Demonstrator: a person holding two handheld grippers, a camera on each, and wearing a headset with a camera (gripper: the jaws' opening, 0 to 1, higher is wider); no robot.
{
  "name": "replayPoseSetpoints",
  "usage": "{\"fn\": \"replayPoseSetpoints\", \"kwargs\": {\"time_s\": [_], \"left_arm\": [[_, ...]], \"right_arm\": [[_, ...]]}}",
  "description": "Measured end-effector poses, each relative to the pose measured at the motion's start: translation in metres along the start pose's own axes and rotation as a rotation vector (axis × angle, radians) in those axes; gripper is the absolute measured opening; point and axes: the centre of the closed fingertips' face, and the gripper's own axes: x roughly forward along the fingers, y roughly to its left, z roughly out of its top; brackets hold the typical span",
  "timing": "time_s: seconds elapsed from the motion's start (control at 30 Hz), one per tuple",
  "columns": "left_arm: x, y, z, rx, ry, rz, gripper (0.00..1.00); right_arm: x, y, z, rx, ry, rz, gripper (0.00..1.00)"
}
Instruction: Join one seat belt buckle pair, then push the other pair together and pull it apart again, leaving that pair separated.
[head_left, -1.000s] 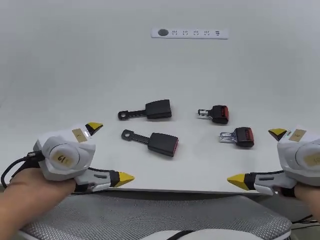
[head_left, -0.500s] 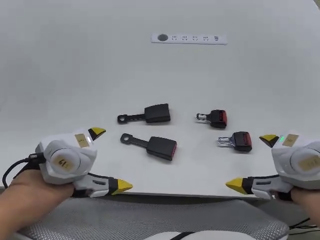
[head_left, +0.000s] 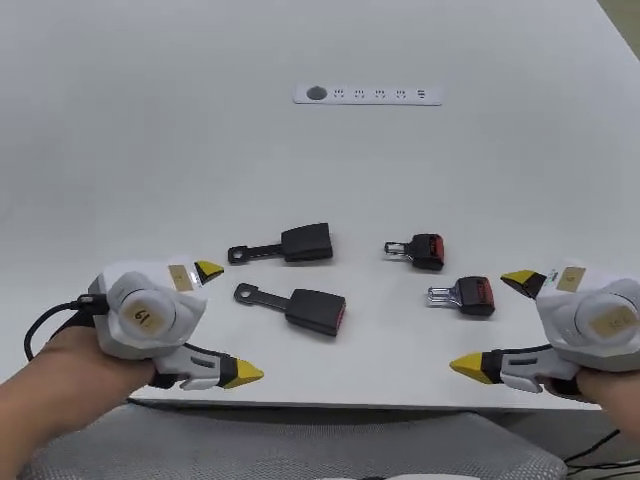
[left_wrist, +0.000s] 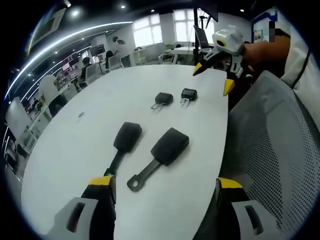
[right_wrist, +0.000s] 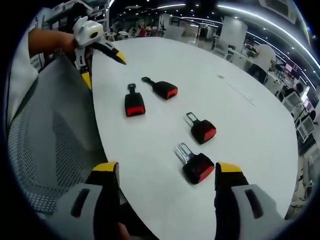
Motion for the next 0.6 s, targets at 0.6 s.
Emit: {"fn": "replayPoseSetpoints", "kwargs": {"time_s": [0.6], "left_arm": [[0.05,0.005,0.0,0.159,0.074,-0.092,0.63]], "right_arm": [[0.026,-0.023,-0.018,-0.216,0.079,0.106,0.54]]}}
